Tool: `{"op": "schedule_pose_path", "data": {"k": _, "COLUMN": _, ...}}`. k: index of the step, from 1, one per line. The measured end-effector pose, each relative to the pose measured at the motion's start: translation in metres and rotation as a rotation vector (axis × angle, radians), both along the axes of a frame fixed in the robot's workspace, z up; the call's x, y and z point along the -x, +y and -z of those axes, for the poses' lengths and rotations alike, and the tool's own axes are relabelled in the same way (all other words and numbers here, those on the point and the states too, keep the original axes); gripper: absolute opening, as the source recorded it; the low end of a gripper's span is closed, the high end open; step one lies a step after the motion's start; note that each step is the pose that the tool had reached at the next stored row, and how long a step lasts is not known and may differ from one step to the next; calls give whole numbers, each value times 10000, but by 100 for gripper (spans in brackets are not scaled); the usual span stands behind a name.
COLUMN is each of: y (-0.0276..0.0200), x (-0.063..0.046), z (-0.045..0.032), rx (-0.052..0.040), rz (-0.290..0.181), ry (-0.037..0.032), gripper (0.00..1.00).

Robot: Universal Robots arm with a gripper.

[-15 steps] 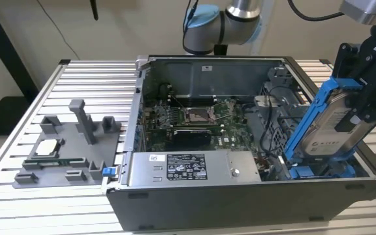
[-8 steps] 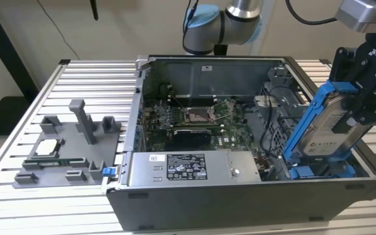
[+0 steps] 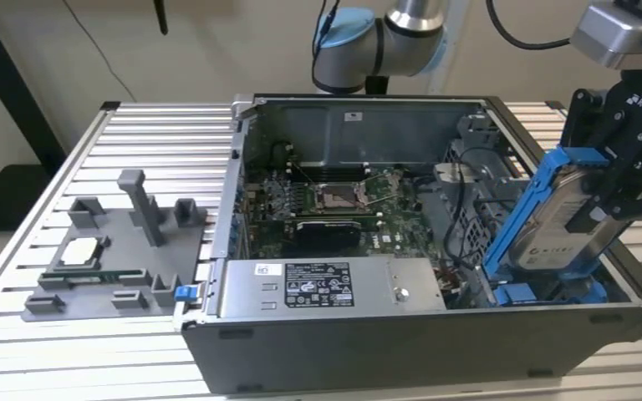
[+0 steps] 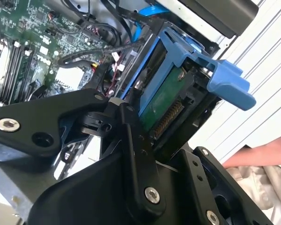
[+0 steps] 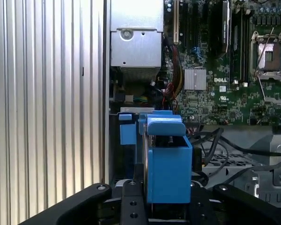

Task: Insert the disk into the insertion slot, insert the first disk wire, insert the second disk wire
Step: 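Insert the disk into the insertion slot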

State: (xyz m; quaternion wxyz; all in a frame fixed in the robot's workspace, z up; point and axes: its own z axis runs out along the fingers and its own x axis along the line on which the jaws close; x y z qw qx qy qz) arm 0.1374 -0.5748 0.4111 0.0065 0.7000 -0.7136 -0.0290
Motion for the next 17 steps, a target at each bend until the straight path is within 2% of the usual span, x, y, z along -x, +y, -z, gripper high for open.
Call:
{"op": "schedule_pose_path", "data": {"k": 6, "y": 2, "x": -11, "z": 64, "rx": 1, "rz": 1, "ry": -2, "gripper": 0}}
{"op": "schedule_pose_path", "data": {"k": 17, "y": 2, "x": -11, "z": 262, "rx": -6, "rz": 1, "ry": 0, "gripper": 0}}
